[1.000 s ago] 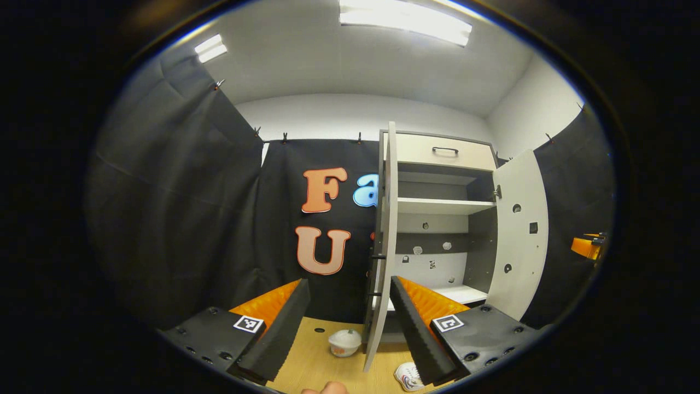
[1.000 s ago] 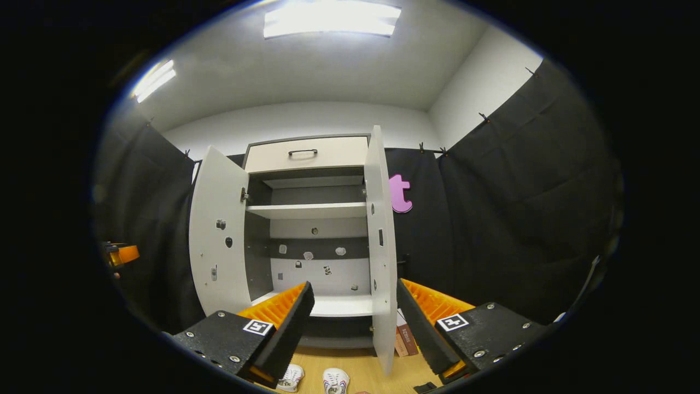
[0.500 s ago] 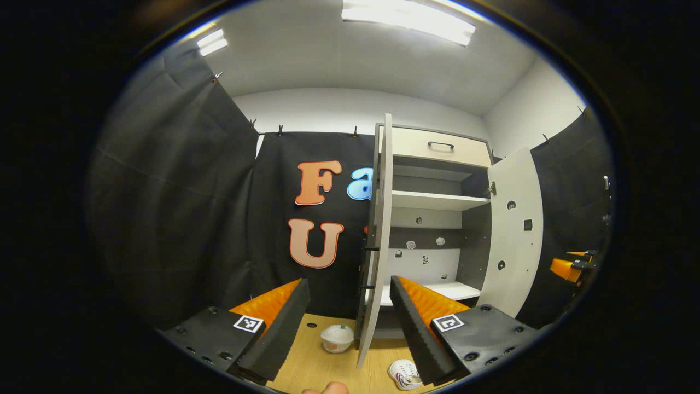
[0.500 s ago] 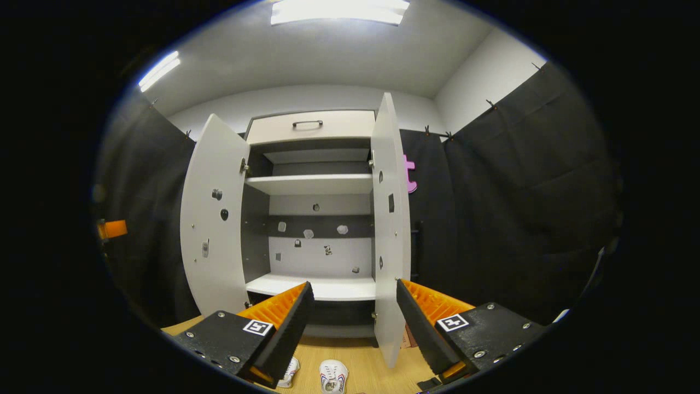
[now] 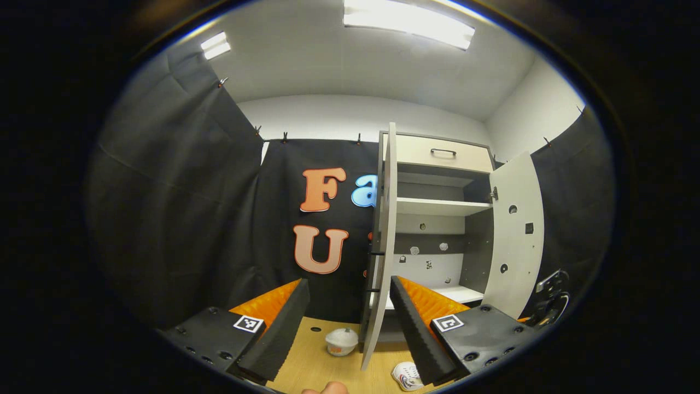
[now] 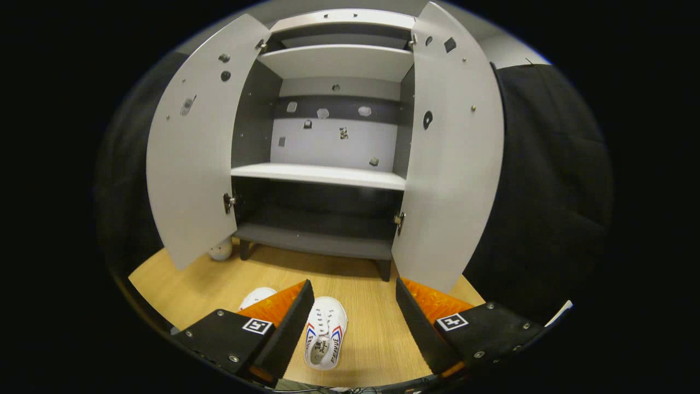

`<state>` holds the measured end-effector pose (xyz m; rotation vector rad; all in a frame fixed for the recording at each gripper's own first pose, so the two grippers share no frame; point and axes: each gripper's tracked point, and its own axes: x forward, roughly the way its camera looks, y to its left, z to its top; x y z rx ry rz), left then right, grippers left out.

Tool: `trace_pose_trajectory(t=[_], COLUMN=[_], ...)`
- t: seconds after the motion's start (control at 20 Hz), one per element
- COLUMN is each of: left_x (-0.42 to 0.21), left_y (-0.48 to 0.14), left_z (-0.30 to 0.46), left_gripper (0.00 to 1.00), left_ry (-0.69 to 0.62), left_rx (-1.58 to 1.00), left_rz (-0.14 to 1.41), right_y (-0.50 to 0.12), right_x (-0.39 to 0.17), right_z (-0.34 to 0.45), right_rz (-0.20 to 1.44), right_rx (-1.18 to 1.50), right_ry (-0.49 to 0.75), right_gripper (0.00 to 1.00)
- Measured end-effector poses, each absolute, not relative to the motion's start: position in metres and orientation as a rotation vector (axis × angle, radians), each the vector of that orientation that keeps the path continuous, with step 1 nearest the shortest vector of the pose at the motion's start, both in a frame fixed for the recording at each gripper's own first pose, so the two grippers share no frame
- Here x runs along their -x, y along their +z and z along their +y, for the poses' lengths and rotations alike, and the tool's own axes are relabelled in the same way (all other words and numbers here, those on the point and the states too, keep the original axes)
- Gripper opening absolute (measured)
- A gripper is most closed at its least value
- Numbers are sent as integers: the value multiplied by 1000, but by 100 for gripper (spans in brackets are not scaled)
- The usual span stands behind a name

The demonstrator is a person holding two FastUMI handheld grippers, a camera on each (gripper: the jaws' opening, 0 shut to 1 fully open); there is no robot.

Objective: Grab one shoe with the right hand and put it into the shoe cabinet, grab the other shoe with the left hand and put it into the shoe cabinet; then close the right door with the right hand and the left door with the left hand.

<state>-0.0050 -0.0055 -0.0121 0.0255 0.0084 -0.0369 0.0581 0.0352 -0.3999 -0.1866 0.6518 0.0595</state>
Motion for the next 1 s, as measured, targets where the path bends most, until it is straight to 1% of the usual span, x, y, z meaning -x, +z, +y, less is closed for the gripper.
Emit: trace_pose_trajectory(t=[0.15,0.2,0.25,0.3,0.35,0.4,0.45,0.6,0.65,0.8,0.9,0.95,1.0], left_x=[6,5,6,6,6,6,6,6,5,6,4,3,2], left_y=[-14,-14,-14,-14,-16,-17,-16,-16,-15,-16,-11,-9,-7], left_z=[-2,-4,-4,-5,-6,-8,-10,-8,-7,-8,-12,-13,-13], left_gripper=[96,96,94,96,94,94,96,96,94,94,99,96,96], left_ry=[-13,-14,-15,-17,-16,-22,-27,-20,-15,-14,-22,-22,-20], left_rx=[-70,-71,-71,-73,-77,-77,-72,-64,-64,-61,-58,-65,-70], left_rz=[-2,-5,-6,-8,-7,-4,-3,-6,-7,-5,-10,-15,-23], right_y=[-467,-482,-494,-507,-517,-527,-534,-553,-558,-574,-585,-591,-598], right_x=[-50,-49,-48,-46,-43,-40,-37,-30,-30,-25,-24,-25,-25], right_z=[31,29,26,24,23,21,20,22,21,24,29,27,25], right_rz=[794,823,846,867,895,924,947,998,1007,1042,1069,1080,1092], right_rx=[201,203,207,201,185,164,144,94,98,91,63,65,62], right_ry=[69,63,58,56,55,54,56,64,61,67,81,73,61], right_gripper=[93,92,91,90,89,87,87,79,77,73,70,68,62])
